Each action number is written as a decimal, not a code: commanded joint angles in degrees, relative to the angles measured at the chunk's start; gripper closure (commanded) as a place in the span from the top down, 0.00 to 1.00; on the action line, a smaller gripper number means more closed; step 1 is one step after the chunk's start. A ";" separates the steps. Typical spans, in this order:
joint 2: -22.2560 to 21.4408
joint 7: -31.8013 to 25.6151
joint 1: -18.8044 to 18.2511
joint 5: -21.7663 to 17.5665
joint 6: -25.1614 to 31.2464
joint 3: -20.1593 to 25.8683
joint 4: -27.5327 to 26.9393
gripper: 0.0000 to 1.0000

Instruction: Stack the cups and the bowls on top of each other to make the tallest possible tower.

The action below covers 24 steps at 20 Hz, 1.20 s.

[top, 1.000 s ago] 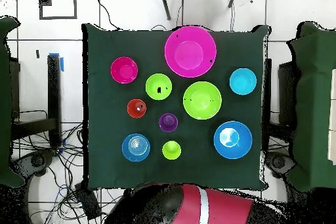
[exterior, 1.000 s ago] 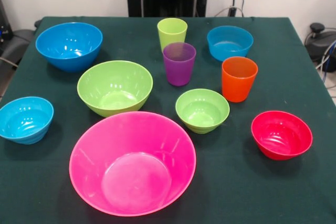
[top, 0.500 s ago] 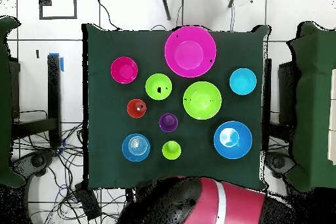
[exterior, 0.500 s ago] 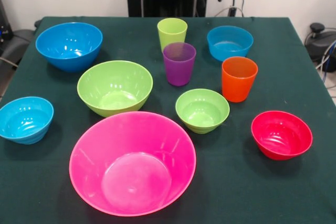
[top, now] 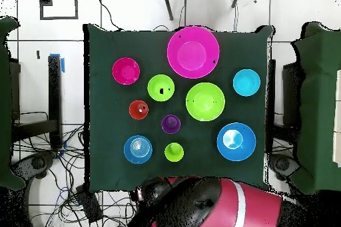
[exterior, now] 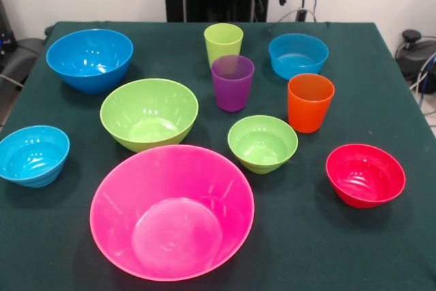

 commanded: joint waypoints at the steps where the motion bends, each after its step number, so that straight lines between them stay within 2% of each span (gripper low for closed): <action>1: -0.04 -0.85 -1.59 -1.92 6.90 6.38 -8.15 1.00; 5: -4.35 -0.81 -2.07 -0.29 11.94 7.60 -6.66 1.00; 8: -5.63 -1.59 -2.73 0.03 15.17 8.47 -7.28 1.00; 19: -7.06 -1.99 -4.21 -0.87 20.28 10.30 -8.91 1.00; 24: -5.80 -2.20 -4.60 -1.82 20.24 10.48 -9.89 1.00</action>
